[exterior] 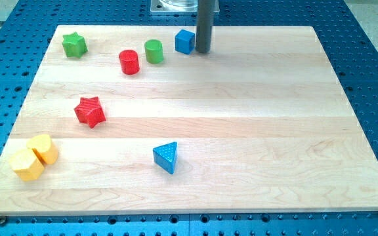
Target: Move the red circle bottom right of the cube
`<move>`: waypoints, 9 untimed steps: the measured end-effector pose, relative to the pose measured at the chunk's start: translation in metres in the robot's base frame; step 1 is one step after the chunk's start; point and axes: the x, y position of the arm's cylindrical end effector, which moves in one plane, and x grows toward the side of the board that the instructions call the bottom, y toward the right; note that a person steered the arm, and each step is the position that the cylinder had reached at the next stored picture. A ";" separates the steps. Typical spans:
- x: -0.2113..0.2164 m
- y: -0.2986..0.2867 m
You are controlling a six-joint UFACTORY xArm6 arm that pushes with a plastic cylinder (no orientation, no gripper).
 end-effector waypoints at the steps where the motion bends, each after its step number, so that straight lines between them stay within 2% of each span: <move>1: 0.005 0.019; 2: -0.020 0.022; 3: -0.017 -0.020; 4: 0.010 -0.024; 5: 0.093 -0.107; 6: 0.091 -0.215; 7: 0.056 -0.219; 8: 0.042 -0.139; 9: 0.053 -0.131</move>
